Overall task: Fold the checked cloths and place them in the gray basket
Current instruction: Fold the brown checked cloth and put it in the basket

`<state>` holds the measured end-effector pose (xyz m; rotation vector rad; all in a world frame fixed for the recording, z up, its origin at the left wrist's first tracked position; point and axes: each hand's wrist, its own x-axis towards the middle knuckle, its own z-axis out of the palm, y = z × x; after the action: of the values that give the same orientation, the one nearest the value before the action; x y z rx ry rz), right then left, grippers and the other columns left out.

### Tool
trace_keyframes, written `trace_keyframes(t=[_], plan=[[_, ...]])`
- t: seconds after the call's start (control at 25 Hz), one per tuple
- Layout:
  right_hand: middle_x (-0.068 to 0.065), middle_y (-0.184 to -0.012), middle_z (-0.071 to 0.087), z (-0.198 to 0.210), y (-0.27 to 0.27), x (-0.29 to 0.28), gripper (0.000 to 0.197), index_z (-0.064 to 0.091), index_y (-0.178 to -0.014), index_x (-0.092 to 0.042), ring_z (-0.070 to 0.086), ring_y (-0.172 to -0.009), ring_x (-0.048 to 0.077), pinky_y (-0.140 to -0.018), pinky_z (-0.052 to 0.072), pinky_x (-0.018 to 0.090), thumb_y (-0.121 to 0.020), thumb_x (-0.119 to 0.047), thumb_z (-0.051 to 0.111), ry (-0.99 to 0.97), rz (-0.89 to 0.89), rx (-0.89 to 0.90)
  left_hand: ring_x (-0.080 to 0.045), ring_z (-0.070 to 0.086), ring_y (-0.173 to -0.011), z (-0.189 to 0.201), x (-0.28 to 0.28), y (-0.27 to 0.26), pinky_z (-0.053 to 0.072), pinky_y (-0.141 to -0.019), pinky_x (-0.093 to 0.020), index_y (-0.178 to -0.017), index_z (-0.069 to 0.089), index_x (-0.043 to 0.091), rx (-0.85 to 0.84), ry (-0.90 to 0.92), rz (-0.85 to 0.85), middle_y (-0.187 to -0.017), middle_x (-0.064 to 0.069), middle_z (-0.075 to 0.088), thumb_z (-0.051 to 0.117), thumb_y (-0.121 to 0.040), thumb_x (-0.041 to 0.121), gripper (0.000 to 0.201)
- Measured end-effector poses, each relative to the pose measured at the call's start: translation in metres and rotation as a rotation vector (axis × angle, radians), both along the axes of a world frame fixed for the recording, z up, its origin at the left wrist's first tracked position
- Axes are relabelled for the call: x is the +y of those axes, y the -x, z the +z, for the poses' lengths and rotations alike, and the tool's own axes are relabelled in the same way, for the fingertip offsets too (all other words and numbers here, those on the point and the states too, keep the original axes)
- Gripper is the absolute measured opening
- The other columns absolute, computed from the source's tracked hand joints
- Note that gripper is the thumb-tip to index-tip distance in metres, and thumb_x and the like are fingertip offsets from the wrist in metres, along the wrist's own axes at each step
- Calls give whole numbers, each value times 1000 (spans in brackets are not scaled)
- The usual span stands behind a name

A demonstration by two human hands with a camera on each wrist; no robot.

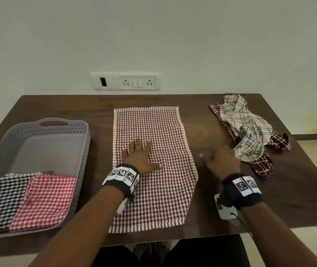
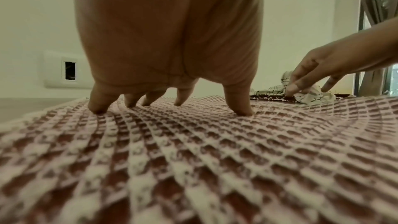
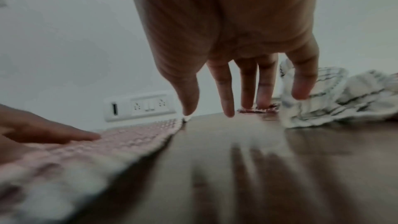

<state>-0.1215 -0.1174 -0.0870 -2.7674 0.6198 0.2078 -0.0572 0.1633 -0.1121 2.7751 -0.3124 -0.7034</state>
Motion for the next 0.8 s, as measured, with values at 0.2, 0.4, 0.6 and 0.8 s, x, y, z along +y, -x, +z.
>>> trace_keyframes(t=[0.2, 0.4, 0.6, 0.8], plan=[[-1, -75, 69, 5, 21, 52, 44, 63, -72, -11, 62, -66, 12, -64, 49, 30, -78, -52, 77, -545, 185, 172, -30, 5, -152, -1, -4, 26, 12, -121, -54, -151, 30, 35, -183, 177, -179, -164, -6, 14, 53, -90, 58, 68], [6, -113, 75, 19, 49, 65, 30, 68, -115, -4, 70, -107, 19, -91, 54, 30, -89, -17, 72, -1271, 94, 116, -28, 14, -151, -9, -8, 43, 13, -121, -55, -147, 36, 37, -179, 131, -216, -164, -3, 16, 50, -90, 58, 62], [0, -118, 72, 9, 82, 55, 74, 51, -132, -20, 70, -107, 18, -96, 55, 43, -70, -33, 88, -1030, 93, -36, -25, 32, -140, 5, -10, 57, 26, -116, -54, -136, 50, 33, -271, 169, -185, -151, -1, 39, 56, -91, 51, 49], [11, -94, 75, 32, 90, 70, 24, 71, -112, -10, 71, -76, 18, -59, 60, 30, -89, -16, 72, -1202, -16, -272, -16, 59, -81, 44, -13, 103, 52, -79, -47, -98, 64, 21, -128, 654, -187, -90, 2, 65, 38, -91, 69, 55]])
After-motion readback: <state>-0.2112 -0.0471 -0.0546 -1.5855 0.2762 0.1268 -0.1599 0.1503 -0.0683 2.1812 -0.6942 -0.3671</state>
